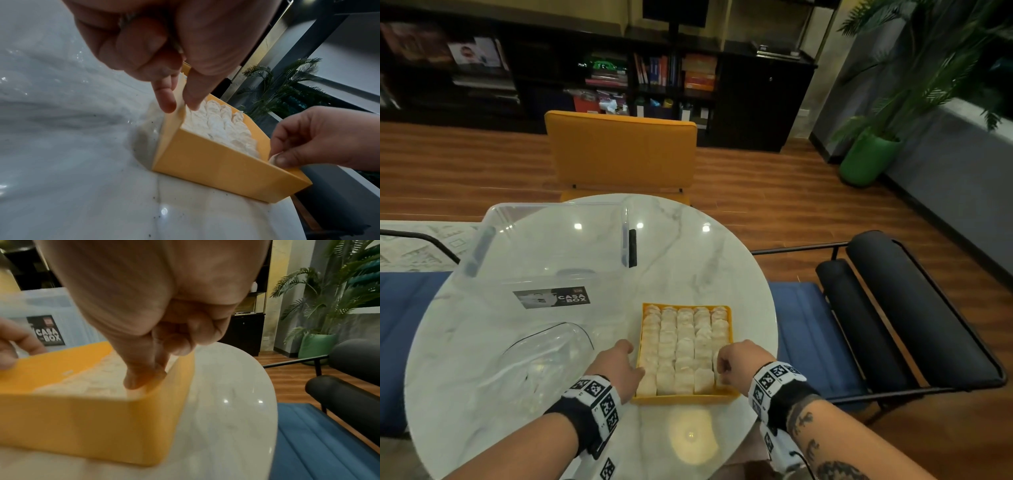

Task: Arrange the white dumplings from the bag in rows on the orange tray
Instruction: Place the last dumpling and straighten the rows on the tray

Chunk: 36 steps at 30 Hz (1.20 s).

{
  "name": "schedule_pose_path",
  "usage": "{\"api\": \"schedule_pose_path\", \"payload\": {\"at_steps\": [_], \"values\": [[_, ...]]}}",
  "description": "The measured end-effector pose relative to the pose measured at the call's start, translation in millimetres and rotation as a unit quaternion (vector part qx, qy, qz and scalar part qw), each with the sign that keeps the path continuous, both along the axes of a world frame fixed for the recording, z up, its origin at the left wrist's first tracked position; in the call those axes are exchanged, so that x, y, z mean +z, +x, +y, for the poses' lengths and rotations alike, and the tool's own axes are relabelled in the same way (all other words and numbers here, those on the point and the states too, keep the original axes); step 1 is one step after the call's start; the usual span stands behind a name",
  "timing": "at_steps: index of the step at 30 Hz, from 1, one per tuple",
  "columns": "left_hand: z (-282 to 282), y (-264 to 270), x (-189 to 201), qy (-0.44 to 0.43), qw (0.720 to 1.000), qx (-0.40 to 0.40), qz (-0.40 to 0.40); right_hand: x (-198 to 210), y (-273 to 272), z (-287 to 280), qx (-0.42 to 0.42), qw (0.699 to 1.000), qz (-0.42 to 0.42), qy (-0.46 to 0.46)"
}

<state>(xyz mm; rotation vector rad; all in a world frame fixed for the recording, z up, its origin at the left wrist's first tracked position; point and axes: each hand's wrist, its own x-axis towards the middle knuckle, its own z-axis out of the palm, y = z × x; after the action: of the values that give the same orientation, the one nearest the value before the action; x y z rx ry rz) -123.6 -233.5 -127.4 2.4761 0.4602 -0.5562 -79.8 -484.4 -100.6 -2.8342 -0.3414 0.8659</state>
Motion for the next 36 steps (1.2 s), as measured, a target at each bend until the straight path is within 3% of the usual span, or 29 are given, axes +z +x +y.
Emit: {"api": "schedule_pose_path", "payload": {"at_steps": [15,21,23,24,27,29,32,36], "values": [[5,-2,-2,-0.045,0.998,0.037,0.009,-37,25,3,0.040,0.997,-0.055,-0.044],[-2,0,11,-0.113,0.989,0.073,-0.058,-33,22,3,0.041,0.996,-0.070,-0.024],[-5,6,20,-0.231,0.963,0.127,-0.061,-22,18,5,0.026,0.995,-0.090,0.016],[-9,9,25,-0.319,0.929,0.184,-0.047,-14,14,8,0.015,0.994,-0.098,0.049],[-22,15,42,-0.536,0.781,0.318,-0.018,11,-4,24,-0.017,0.976,-0.096,0.195],[-30,18,52,-0.603,0.731,0.320,-0.014,25,-20,39,-0.072,0.949,-0.063,0.299],[-39,21,58,-0.622,0.725,0.294,-0.022,33,-36,60,-0.160,0.907,-0.026,0.389],[-48,17,65,-0.643,0.716,0.268,-0.047,30,-38,65,-0.224,0.873,-0.062,0.428]]}}
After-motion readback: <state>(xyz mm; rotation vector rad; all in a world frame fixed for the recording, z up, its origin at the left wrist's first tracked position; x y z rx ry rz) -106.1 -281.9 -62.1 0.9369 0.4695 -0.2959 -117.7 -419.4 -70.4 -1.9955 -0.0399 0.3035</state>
